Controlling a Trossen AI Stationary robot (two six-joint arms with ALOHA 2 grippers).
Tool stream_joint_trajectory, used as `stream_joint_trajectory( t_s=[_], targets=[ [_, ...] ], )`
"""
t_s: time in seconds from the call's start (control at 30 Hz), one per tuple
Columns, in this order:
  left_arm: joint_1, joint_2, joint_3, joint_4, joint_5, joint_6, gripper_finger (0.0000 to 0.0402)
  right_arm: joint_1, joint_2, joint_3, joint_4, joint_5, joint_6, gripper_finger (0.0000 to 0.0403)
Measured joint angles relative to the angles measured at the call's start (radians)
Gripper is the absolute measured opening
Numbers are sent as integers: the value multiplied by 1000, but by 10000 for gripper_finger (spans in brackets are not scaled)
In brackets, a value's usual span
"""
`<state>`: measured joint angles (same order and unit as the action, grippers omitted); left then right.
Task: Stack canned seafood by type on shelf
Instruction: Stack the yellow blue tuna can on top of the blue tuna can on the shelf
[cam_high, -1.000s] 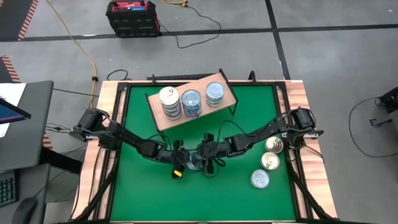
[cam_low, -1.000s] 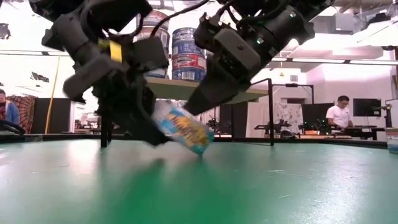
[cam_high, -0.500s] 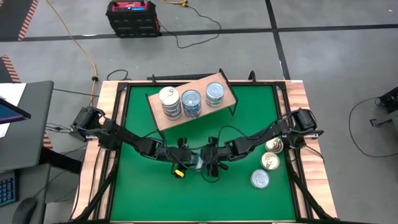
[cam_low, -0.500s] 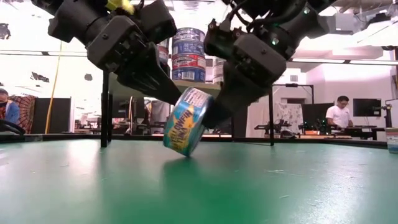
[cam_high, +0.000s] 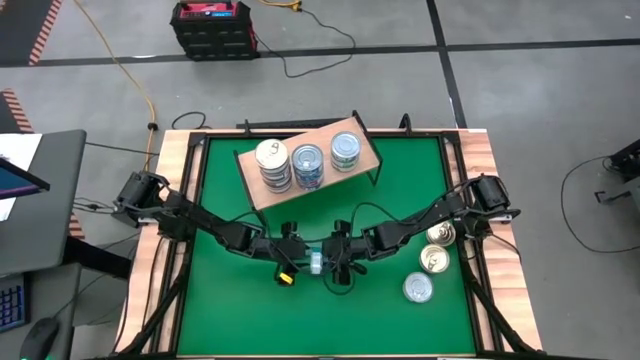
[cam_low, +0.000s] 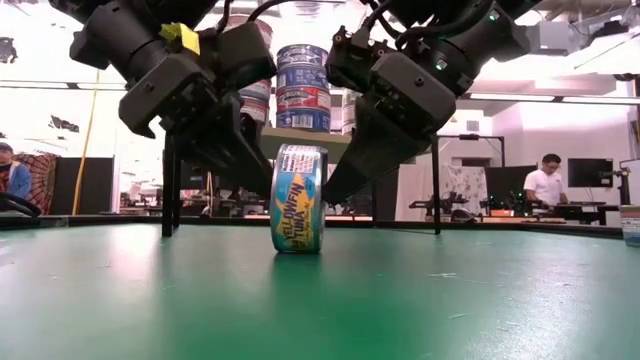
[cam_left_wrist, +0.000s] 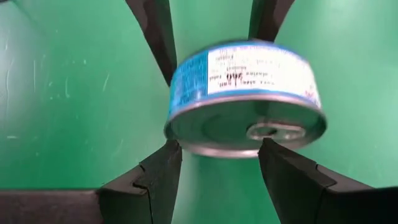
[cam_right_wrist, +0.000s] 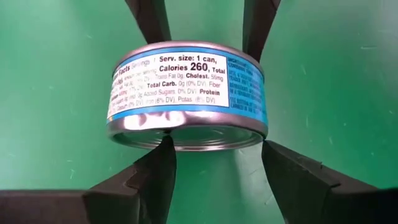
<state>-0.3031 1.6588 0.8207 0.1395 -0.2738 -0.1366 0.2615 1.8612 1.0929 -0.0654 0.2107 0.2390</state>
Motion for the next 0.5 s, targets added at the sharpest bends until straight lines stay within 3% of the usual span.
stream_joint_trajectory(
  t_s=[0.3,0.43,0.5],
  targets=[
    [-8,-114,-1,-164,-1,38,206,5,-19,0,-59,7,41,260],
    [-48,-194,-1,-180,-6,-55,206,33,-67,2,-129,141,97,260],
    [-87,-204,-1,-161,-72,-99,206,55,-80,1,-147,233,133,260]
  ],
)
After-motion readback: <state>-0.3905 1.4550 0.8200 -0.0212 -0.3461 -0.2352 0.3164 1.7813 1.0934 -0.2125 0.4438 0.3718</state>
